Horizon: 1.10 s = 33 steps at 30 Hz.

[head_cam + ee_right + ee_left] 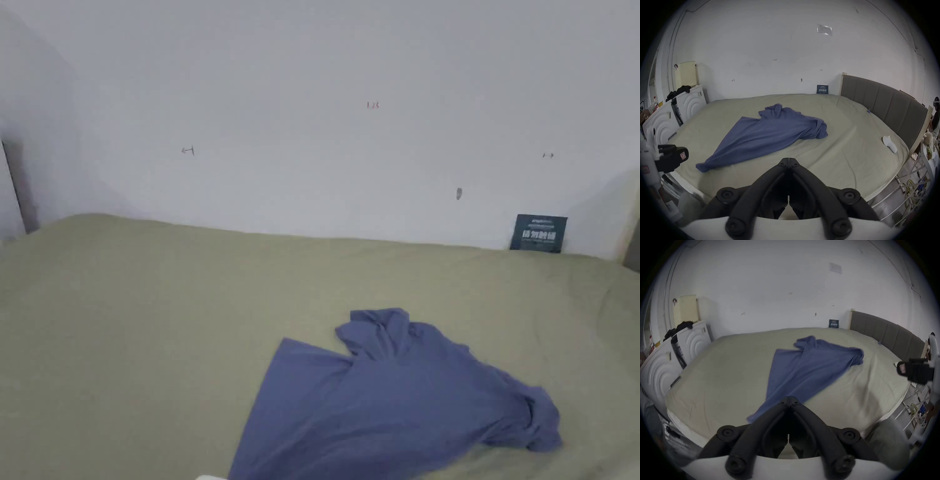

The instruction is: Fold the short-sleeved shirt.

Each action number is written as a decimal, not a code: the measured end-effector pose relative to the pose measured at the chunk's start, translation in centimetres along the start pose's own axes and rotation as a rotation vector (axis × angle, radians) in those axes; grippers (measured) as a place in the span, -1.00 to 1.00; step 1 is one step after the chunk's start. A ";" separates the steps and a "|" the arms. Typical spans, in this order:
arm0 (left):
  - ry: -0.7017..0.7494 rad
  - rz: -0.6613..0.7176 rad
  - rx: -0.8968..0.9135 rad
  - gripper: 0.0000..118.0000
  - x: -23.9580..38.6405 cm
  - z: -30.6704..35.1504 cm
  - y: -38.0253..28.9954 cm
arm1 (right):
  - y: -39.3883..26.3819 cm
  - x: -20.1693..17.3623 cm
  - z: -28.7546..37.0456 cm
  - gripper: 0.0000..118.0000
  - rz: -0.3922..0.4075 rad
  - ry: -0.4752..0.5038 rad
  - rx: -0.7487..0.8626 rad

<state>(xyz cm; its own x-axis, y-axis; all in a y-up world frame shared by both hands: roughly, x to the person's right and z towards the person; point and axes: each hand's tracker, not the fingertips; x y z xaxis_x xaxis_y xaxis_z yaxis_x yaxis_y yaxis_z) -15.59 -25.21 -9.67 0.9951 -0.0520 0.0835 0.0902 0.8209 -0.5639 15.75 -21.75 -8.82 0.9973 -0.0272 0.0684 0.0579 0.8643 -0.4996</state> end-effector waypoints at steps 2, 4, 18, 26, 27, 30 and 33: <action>0.036 0.026 -0.048 -1.00 -2.4 -0.2 -0.9 | 0.3 -0.2 -0.3 -0.98 -0.005 0.005 -0.004; 0.036 0.090 -0.059 -1.00 -4.5 -0.4 -1.4 | 0.9 -0.2 -0.6 -0.98 -0.005 0.014 0.007; -0.023 0.096 -0.238 0.40 -4.9 -10.6 0.3 | 3.2 -0.4 -3.1 -0.97 -0.017 0.124 -0.033; -0.013 0.369 -0.244 -0.60 -6.3 -12.7 -1.1 | 3.2 1.1 -4.4 -0.97 -0.030 0.085 -0.061; -0.046 0.403 -0.222 -0.88 -6.5 -12.5 -1.1 | 3.3 1.1 -4.5 -0.97 -0.028 0.078 -0.060; -0.067 0.385 -0.189 -0.88 -5.9 -11.7 -1.3 | 3.7 1.1 -5.3 -0.97 -0.020 0.071 -0.060; -0.057 0.304 -0.175 -0.88 -4.9 -11.2 -1.3 | 4.3 1.1 -6.1 -0.97 -0.019 0.081 -0.056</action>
<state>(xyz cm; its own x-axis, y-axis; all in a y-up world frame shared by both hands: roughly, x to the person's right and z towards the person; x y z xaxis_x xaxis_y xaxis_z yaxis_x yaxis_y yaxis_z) -20.15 -32.44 -18.54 0.9743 0.2152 -0.0667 -0.1992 0.6840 -0.7018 17.35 -21.16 -16.17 0.9962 -0.0861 0.0100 0.0775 0.8341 -0.5462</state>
